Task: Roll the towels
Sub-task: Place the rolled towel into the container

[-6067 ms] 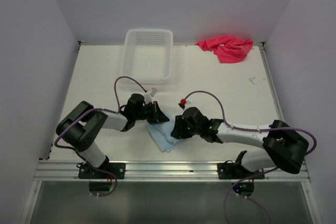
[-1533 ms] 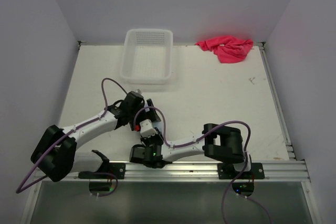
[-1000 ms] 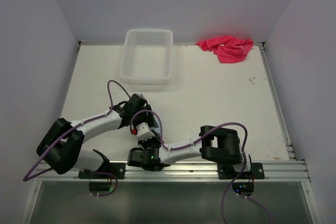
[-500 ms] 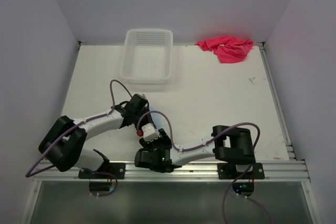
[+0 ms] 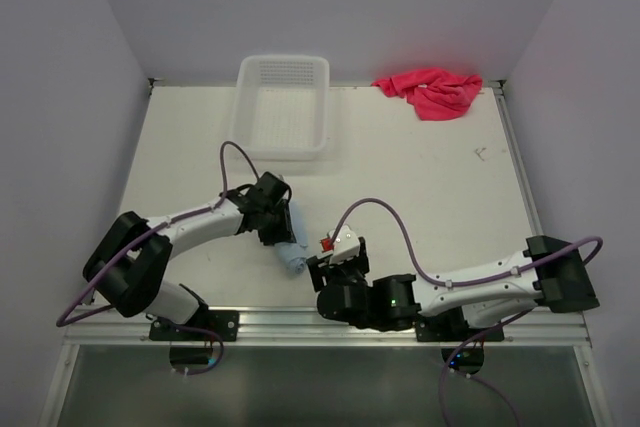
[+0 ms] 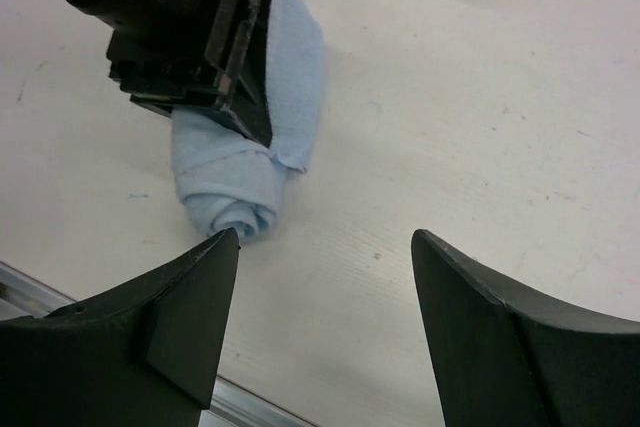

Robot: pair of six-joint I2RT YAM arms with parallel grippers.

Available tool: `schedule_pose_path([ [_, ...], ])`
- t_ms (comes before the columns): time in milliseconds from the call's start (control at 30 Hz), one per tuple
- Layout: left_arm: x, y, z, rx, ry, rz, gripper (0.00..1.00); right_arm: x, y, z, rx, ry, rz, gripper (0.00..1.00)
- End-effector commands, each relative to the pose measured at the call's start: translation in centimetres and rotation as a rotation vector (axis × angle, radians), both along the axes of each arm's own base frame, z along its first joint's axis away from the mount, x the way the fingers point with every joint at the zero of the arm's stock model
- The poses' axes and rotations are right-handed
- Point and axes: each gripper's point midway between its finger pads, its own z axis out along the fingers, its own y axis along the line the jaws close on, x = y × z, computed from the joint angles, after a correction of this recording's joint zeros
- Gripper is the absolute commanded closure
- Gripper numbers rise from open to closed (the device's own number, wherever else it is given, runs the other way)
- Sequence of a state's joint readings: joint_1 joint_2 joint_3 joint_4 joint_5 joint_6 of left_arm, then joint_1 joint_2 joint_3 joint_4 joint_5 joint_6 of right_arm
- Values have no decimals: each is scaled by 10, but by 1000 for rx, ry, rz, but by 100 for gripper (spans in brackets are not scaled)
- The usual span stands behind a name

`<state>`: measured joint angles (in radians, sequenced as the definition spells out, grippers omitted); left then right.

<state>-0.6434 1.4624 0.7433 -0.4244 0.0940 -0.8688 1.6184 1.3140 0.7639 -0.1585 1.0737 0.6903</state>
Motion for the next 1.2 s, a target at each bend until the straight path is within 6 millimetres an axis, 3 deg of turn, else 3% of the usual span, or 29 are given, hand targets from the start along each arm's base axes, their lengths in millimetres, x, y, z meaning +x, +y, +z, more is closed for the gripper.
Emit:
schedule_pose_path([
  [0, 15, 22, 4, 154, -56, -22, 100, 8, -28, 6, 34, -22, -85, 26],
  [133, 30, 25, 19, 179, -91, -28, 100, 11, -44, 9, 41, -31, -113, 25],
  [333, 76, 35, 60, 222, -194, -9, 100, 16, -65, 12, 39, -45, -161, 24],
  [367, 91, 36, 77, 216, -228, 4, 100, 16, -67, 15, 48, -46, -164, 24],
  [433, 107, 43, 91, 250, -259, -5, 100, 19, -74, 16, 46, -50, -180, 23],
  [467, 129, 45, 116, 251, -322, 22, 100, 19, -78, 20, 62, -48, -184, 23],
  [533, 150, 51, 130, 304, -351, 14, 100, 21, -86, 23, 59, -53, -197, 23],
  [600, 179, 57, 159, 361, -405, 26, 100, 24, -97, 32, 79, -57, -208, 23],
  [633, 195, 55, 190, 354, -463, 44, 100, 25, -102, 36, 86, -65, -216, 23],
  [700, 217, 58, 195, 407, -476, 39, 100, 27, -113, 44, 92, -75, -217, 23],
  [733, 231, 59, 220, 403, -531, 63, 100, 29, -118, 47, 93, -83, -223, 23],
  [767, 244, 62, 212, 449, -524, 70, 100, 30, -121, 49, 91, -88, -225, 23],
  [833, 265, 65, 229, 488, -581, 83, 100, 32, -130, 57, 96, -104, -232, 23],
  [900, 286, 71, 211, 585, -573, 71, 100, 35, -139, 63, 93, -113, -241, 23],
  [933, 299, 68, 219, 581, -605, 74, 100, 36, -143, 65, 96, -112, -245, 23],
  [967, 311, 65, 194, 611, -572, 48, 100, 37, -150, 65, 72, -117, -249, 23],
  [1033, 329, 62, 191, 624, -589, 30, 100, 37, -158, 70, 97, -114, -265, 23],
  [1067, 337, 59, 166, 645, -559, -10, 100, 37, -165, 69, 89, -114, -274, 23],
  [1133, 349, 53, 152, 646, -565, -42, 100, 38, -173, 69, 98, -115, -283, 23],
  [1167, 352, 51, 135, 659, -545, -68, 100, 38, -178, 68, 96, -113, -290, 23],
])
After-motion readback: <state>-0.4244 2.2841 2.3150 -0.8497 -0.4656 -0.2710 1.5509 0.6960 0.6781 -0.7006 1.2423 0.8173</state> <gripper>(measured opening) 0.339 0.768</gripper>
